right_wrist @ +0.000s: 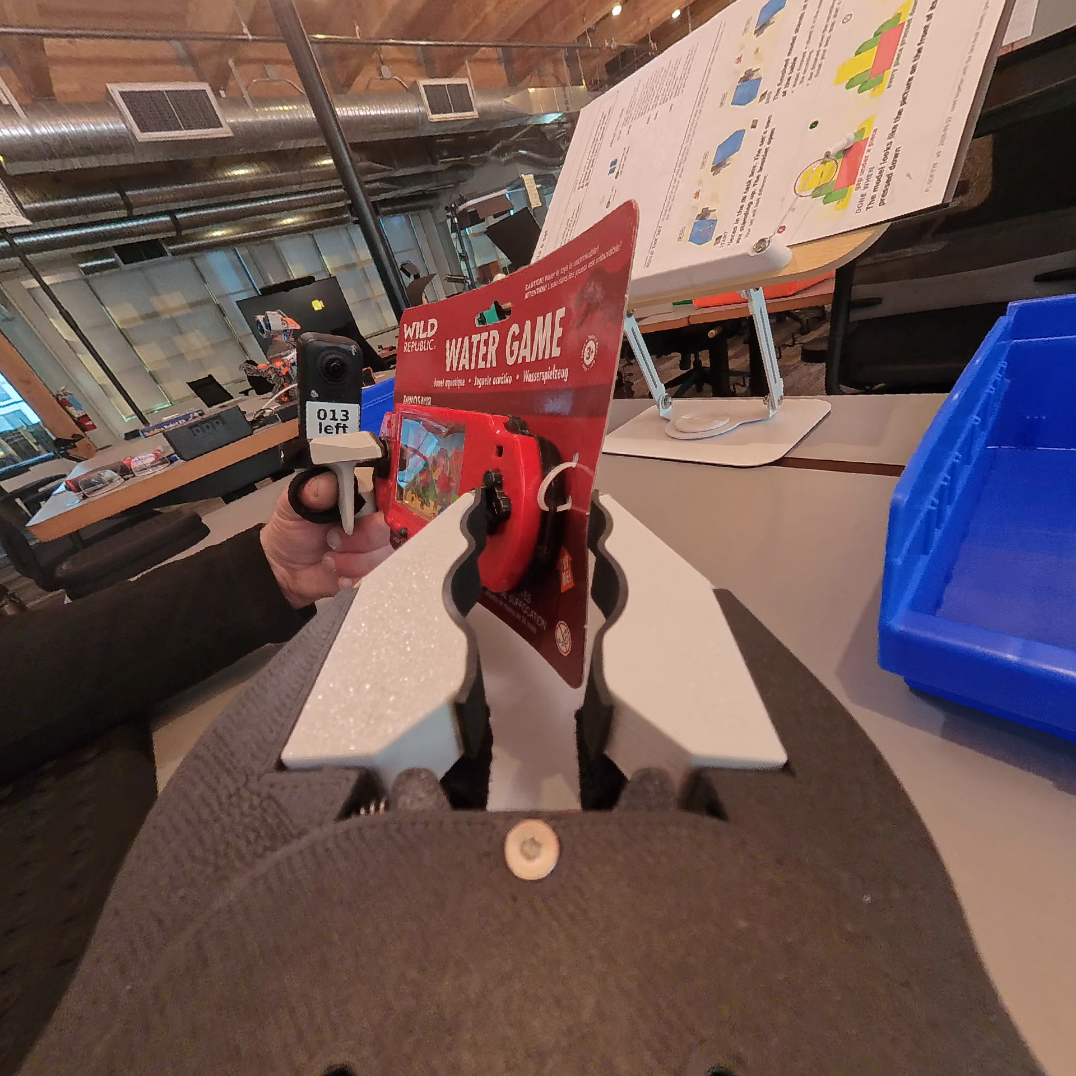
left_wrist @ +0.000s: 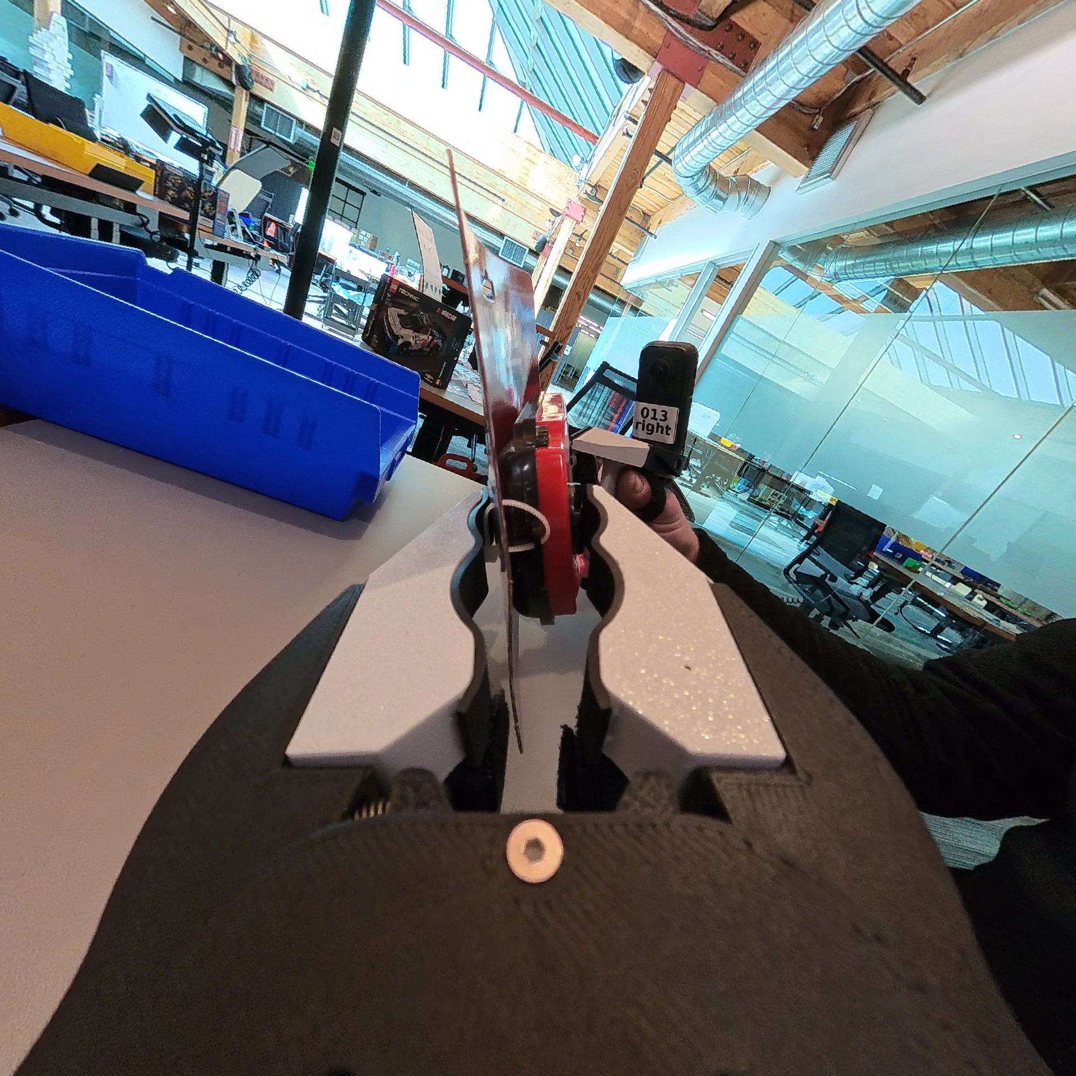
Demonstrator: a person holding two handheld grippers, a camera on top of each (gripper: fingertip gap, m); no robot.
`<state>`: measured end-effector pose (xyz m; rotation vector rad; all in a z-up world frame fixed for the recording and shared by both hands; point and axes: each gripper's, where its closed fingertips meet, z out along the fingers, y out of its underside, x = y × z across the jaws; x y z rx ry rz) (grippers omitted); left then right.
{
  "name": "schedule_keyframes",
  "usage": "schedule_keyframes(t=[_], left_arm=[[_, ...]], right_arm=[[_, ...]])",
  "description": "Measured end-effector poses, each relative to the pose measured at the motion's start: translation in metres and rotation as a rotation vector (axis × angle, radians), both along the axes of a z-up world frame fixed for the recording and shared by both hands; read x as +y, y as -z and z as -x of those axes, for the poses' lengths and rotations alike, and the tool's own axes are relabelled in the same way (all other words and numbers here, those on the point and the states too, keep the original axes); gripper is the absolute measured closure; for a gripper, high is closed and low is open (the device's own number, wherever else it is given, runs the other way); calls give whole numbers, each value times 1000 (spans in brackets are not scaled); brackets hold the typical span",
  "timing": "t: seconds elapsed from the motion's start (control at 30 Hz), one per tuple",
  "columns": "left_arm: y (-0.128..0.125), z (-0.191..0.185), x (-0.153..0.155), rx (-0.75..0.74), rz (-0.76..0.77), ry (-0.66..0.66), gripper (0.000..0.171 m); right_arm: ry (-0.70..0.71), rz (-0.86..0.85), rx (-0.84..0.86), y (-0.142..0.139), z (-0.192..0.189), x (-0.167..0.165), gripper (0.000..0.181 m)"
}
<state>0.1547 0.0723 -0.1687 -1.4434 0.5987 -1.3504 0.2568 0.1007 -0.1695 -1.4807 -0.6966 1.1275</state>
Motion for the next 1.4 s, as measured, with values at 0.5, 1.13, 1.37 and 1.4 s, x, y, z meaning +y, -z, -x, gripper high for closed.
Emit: schedule_keyframes(t=[0.5, 1.13, 1.37, 1.4], left_arm=[[1, -2, -1, 10, -1, -2, 145], [2, -3, -2, 17, 0, -3, 144], [2, -3, -2, 16, -1, -2, 144], [2, -3, -2, 16, -1, -1, 144]], right_arm=[[10, 5, 8, 0, -1, 1, 143], [20, 0, -17, 1, -2, 1, 150], [19, -9, -12, -1, -2, 1, 150], [19, -10, -8, -1, -2, 1, 149]])
